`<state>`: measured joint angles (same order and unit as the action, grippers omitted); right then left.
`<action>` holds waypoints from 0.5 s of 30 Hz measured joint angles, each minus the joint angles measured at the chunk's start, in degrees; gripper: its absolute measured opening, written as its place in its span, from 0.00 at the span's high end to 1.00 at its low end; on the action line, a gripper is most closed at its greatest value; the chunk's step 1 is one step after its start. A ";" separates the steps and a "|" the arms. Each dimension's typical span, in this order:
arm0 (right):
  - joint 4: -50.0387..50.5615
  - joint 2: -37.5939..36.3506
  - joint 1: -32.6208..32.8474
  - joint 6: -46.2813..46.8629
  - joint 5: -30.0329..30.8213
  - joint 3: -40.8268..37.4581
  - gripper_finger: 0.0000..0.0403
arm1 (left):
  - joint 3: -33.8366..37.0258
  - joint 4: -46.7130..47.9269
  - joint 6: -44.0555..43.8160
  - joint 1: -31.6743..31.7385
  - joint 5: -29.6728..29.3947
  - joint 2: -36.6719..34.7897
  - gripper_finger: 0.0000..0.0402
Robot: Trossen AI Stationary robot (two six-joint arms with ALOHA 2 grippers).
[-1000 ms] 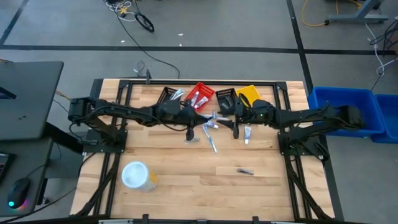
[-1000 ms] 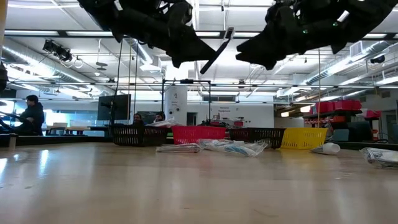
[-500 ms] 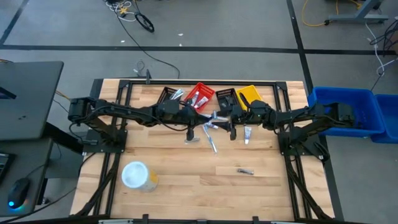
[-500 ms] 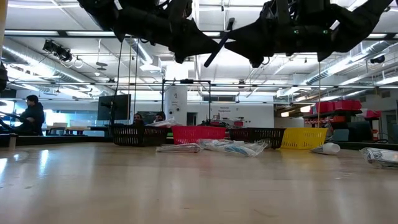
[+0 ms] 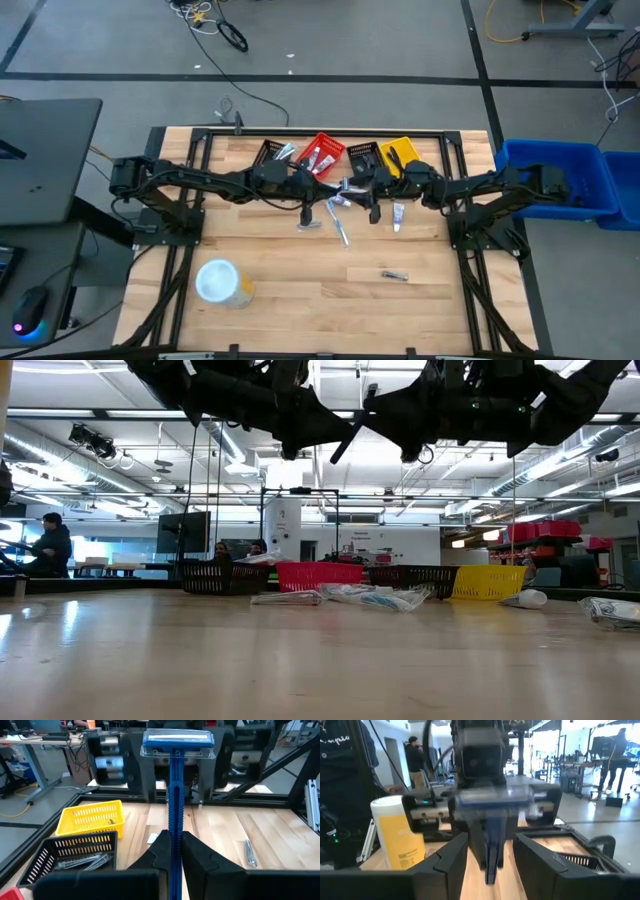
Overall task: Pick & Place Travel size toiletries
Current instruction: Put the razor into the yellow bin
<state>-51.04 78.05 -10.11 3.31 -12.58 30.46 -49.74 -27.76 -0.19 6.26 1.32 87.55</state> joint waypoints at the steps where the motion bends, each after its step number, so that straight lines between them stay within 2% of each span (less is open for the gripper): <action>1: -0.09 0.40 0.00 0.32 0.01 0.00 0.59 | 0.00 -0.24 0.00 0.00 0.00 0.00 0.93; 9: -7.34 4.86 0.00 0.79 0.00 0.00 0.57 | -0.03 -0.17 -0.60 0.00 0.02 0.02 0.93; 15: -8.37 5.19 0.00 0.79 0.00 0.00 0.67 | -0.04 -0.18 -0.19 0.00 -0.07 0.02 0.93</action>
<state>-59.41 83.24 -10.11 4.10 -12.58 30.46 -49.78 -27.94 -0.37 6.26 1.26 87.57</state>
